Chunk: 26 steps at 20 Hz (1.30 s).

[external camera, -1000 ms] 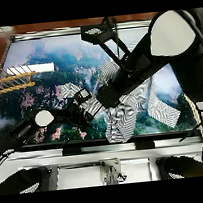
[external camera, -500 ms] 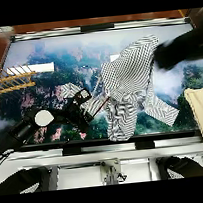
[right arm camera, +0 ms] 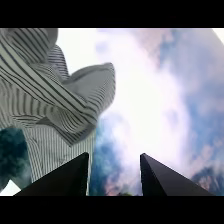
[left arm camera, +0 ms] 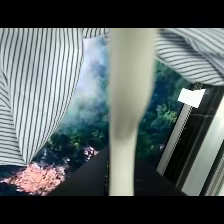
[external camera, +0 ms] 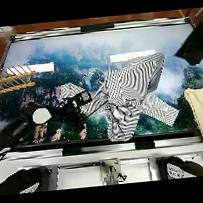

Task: Fold the shirts.

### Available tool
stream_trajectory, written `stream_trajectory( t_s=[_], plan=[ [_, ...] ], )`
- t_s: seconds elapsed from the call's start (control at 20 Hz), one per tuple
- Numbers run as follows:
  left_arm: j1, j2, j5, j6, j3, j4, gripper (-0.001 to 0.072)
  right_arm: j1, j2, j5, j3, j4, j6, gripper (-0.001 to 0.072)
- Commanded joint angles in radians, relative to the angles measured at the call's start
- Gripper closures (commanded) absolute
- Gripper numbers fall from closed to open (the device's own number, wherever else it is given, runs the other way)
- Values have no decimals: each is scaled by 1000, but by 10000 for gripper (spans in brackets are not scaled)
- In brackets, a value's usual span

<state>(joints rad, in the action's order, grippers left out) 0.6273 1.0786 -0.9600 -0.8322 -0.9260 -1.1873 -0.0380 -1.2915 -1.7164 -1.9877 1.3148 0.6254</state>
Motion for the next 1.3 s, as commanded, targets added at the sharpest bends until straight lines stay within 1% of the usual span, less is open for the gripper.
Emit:
stream_trajectory(
  t_s=[0.0, 0.1, 0.2, 0.3, 0.5, 0.65, 0.75, 0.8, 0.95, 1.05, 1.1, 1.15, 1.25],
  plan=[
    [-23, 0, -28, 10, -8, -45, 651, -20, -77, -101, 0, -183, -177, 265],
    [-37, 0, -29, 18, -8, -53, 651, -20, -97, -116, 0, -208, -180, 256],
    [-49, 0, -28, 28, -8, -55, 651, -20, -113, -127, 0, -269, -186, 256],
    [-48, 0, -23, 28, -10, -55, 651, -3, -124, -127, 0, -234, -195, 257],
    [-45, 0, -20, 35, -10, -55, 651, 46, -169, -97, 0, -219, -227, 257],
    [-45, 0, -21, 35, -10, -55, 651, 67, -188, -95, 0, -145, -226, 258],
    [-50, 0, -20, 35, -10, -59, 651, 66, -180, -124, 0, -101, -198, 260],
    [-56, 0, -20, 34, -10, -60, 652, 66, -169, -142, 0, -73, -194, 286],
    [-74, 0, -20, 31, -10, -60, 652, 66, -108, -116, 0, -67, -193, 283],
    [-71, 0, -21, 32, -10, -60, 651, 66, -72, -59, 0, -56, -195, 264],
    [-65, 0, -20, 35, -10, -63, 652, 66, -65, -26, 0, -60, -204, 227],
    [-58, 0, -20, 35, -10, -72, 652, 67, -66, -6, 0, -67, -218, 144],
    [-47, 0, -21, 35, -10, -81, 652, 66, -79, 11, 0, -74, -239, 138]
  ],
)
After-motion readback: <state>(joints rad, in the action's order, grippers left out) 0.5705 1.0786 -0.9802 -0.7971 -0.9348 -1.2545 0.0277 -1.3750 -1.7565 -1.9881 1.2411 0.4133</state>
